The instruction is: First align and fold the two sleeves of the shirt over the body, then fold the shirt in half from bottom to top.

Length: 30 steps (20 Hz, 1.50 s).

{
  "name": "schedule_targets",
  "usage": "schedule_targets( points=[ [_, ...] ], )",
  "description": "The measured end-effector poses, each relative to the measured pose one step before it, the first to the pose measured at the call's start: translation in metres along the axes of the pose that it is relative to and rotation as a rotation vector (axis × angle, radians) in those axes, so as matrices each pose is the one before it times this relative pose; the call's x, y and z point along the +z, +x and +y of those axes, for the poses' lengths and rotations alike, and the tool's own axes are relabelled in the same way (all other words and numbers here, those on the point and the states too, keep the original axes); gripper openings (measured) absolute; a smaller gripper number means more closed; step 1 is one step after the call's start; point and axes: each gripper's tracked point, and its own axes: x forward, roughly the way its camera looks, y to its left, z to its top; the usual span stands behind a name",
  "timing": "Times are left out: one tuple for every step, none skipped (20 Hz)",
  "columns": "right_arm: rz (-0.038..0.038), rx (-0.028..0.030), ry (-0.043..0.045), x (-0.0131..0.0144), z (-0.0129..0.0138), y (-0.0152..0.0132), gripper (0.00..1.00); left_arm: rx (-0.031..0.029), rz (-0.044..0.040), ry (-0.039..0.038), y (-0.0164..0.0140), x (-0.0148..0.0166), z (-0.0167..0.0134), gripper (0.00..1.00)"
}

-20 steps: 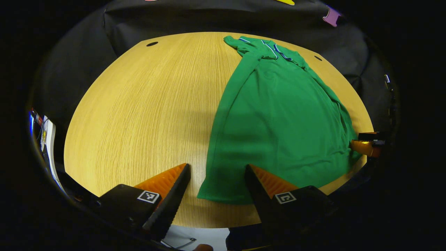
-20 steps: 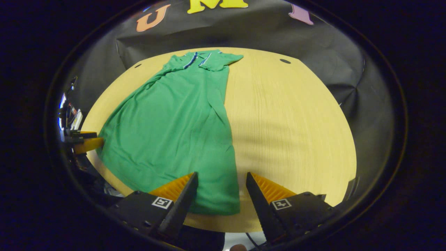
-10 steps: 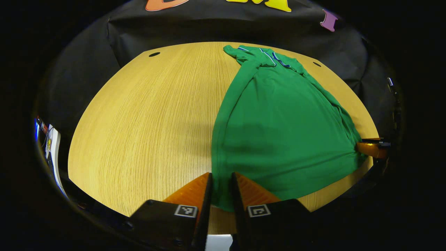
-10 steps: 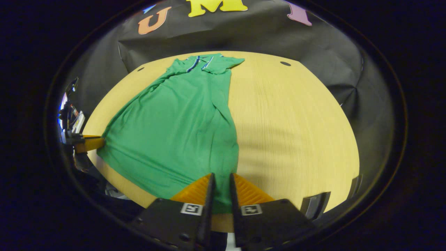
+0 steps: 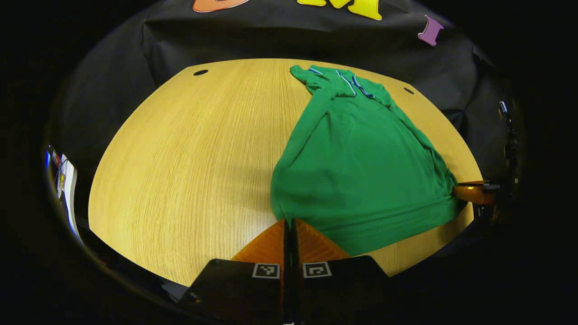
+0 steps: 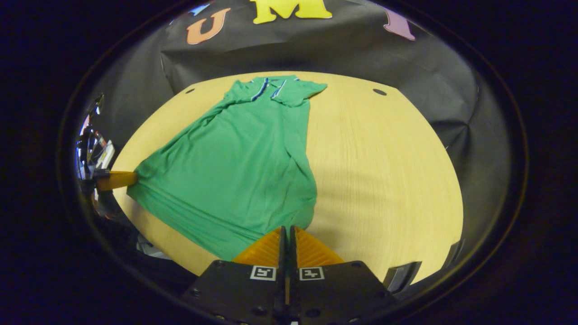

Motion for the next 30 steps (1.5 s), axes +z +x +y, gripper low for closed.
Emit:
schedule_targets(
  points=[
    [-0.01154,0.00001,0.00288,0.00944,-0.00079,-0.00454,0.04,-0.00434,-0.01218,-0.00284,-0.00477,0.01128,0.00034,0.06],
    [-0.01942,-0.00243,-0.00215,0.01126,-0.0017,-0.00443,0.04,-0.00403,-0.01027,-0.00004,0.00236,0.015,-0.00055,0.06],
    [-0.02101,-0.00525,-0.00499,0.01366,-0.00227,-0.0037,0.04,-0.00132,-0.02013,0.00636,0.00458,0.00895,-0.0024,0.06],
    [-0.02152,-0.00211,-0.00392,0.01179,-0.00166,-0.00338,0.04,0.00072,-0.02147,0.01118,0.00023,0.01334,0.00025,0.06],
    [-0.02224,-0.00385,0.00156,0.01414,-0.00251,-0.00218,0.04,-0.00669,-0.01961,0.00462,0.01119,0.01036,0.00118,0.06],
    [-0.02127,-0.00317,0.00713,0.01174,-0.00201,-0.0019,0.04,-0.00737,-0.01779,0.0002,-0.00232,0.00483,-0.00334,0.06],
    [-0.02076,-0.00253,0.01095,0.01325,-0.00221,-0.00093,0.04,-0.00751,-0.01554,-0.00347,0.00061,0.00933,-0.002,0.05],
    [-0.01742,-0.00205,0.01005,0.01011,-0.00158,0.00139,0.04,-0.00893,-0.01587,-0.0049,0.00208,0.00937,-0.0024,0.06],
    [0.01162,-0.01314,-0.006,0.00266,-0.00398,0.00305,0.04,-0.00193,-0.00565,0.0049,0.00345,0.00608,-0.00206,0.05],
    [0.01344,0.01146,-0.00368,-0.00376,0.00194,0.00233,0.04,0.00118,0.00138,0.00583,0.00368,0.00138,-0.00029,0.06],
    [0.02906,0.01443,-0.00891,-0.01027,0.00395,0.00528,0.04,-0.0093,0.00796,-0.00459,0.00212,-0.00224,-0.00313,0.06],
    [0.04091,0.01922,-0.0078,-0.01766,0.0049,0.00242,0.0,-0.00801,0.00913,-0.00688,0.00004,-0.00295,-0.0026,0.06],
    [0.05185,0.03992,-0.00157,-0.01766,0.01008,0.00033,0.0,-0.0003,0.01114,0.00116,0.00059,-0.0044,-0.00026,0.06],
    [0.04103,0.00971,-0.00287,-0.01655,0.00298,0.00581,0.23,0.00094,0.00733,0.00483,-0.00048,-0.00342,0.00032,0.06],
    [0.02623,-0.00254,-0.00585,-0.01407,0.00066,0.00536,0.46,0.00302,0.00632,0.00508,-0.00049,-0.00225,0.00103,0.06],
    [0.02178,-0.00699,-0.00485,-0.01206,0.00075,0.0047,0.59,0.00148,0.00688,0.00295,0.00004,-0.00261,0.00071,0.06],
    [0.01557,-0.018,0.00093,-0.01071,-0.00117,0.00466,0.72,0.00109,0.00771,0.00096,0.00017,-0.00229,0.00063,0.06],
    [0.00708,-0.00583,0.00921,-0.00725,0.00159,0.00369,0.73,0.00029,0.00529,0.00142,-0.00146,-0.00201,0.00084,0.06],
    [0.00048,-0.00898,0.01225,-0.00375,-0.0007,0.00312,0.76,0.00032,0.00415,0.00365,-0.00114,-0.00159,0.00111,0.06],
    [-0.00773,-0.01005,0.0087,-0.00069,-0.00192,0.00156,0.76,-0.00033,0.00415,0.00545,-0.00239,-0.00129,-0.00011,0.06],
    [-0.02252,-0.00632,0.00767,0.00402,-0.00133,0.00214,0.76,-0.00289,0.00422,0.00325,0.00066,-0.00181,-0.00073,0.06],
    [-0.00211,-0.02131,0.00164,-0.00013,-0.00469,0.00058,0.76,-0.00318,0.0053,0.00062,-0.00007,-0.00194,-0.00038,0.06],
    [-0.02178,-0.00708,-0.00202,0.00727,-0.0018,0.00178,0.76,-0.00451,0.00697,-0.00271,-0.00016,-0.00308,-0.00023,0.06],
    [-0.01096,0.00867,0.01096,0.00114,0.0027,0.0049,0.57,-0.0044,0.00903,-0.00346,0.00039,-0.0021,-0.00243,0.06],
    [-0.01948,-0.00152,0.0166,0.00576,0.00051,0.00173,0.39,-0.00381,0.00539,-0.00249,-0.00015,-0.00269,-0.00116,0.06],
    [-0.00087,-0.01365,0.01031,0.00144,-0.00219,0.00104,0.2,-0.00428,0.00109,0.0007,-0.00129,-0.0004,-0.00167,0.06],
    [0.00321,-0.00269,0.00993,0.00597,-0.00037,-0.00055,0.01,-0.00156,-0.00173,0.00329,-0.00029,0.00111,-0.00135,0.06],
    [0.0093,0.00811,0.0132,-0.00393,0.00141,-0.00055,0.0,-0.00144,-0.00278,0.00337,-0.00044,0.00021,-0.00051,0.06],
    [-0.00045,0.0124,0.0197,0.00304,0.00055,-0.00211,0.0,-0.00136,-0.00275,0.00297,-0.00045,0.00069,0.00028,0.06],
    [-0.00723,0.01362,0.02534,0.00432,-0.00005,-0.00423,0.0,0.00001,-0.00198,0.0021,-0.001,0.00048,0.00031,0.06]
  ],
)
